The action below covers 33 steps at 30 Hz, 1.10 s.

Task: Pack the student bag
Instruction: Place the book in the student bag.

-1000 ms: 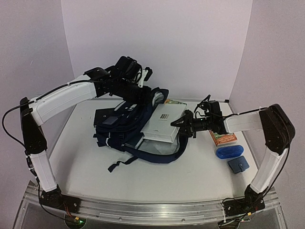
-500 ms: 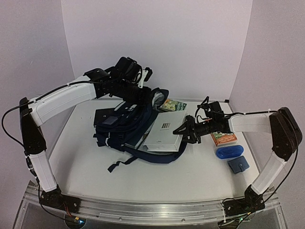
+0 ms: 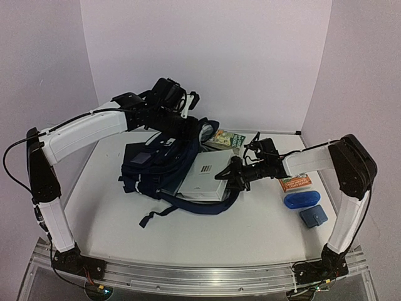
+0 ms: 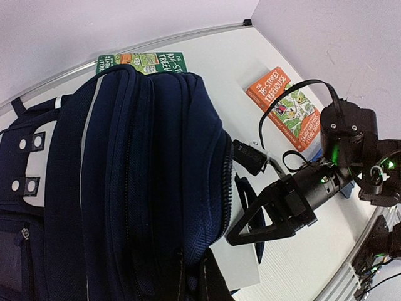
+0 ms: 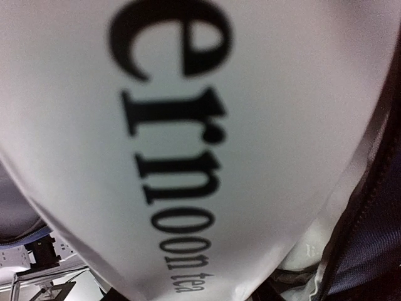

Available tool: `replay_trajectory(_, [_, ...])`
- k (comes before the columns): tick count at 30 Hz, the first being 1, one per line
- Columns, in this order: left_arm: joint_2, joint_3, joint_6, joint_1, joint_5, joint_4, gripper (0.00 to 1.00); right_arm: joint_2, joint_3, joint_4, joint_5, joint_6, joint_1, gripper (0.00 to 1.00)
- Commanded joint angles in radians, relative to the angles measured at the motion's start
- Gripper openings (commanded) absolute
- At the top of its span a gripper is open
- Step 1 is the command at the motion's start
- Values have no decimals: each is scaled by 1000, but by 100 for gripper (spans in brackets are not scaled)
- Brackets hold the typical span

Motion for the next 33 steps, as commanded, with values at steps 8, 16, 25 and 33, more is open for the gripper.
replay_trajectory(8, [-126, -44, 6, -5, 38, 145, 0, -74, 76, -285, 171, -246, -14, 94])
replay_trajectory(16, [-164, -136, -13, -5, -1, 108, 0, -222, 146, -520, 319, -507, -22, 92])
replay_trajectory(25, [-203, -271, -44, -5, 23, 111, 3, -190, 177, -546, 390, -590, -27, 71])
replay_trajectory(33, [-191, -226, -36, -5, 94, 128, 0, -136, 110, -367, 103, -437, 18, 70])
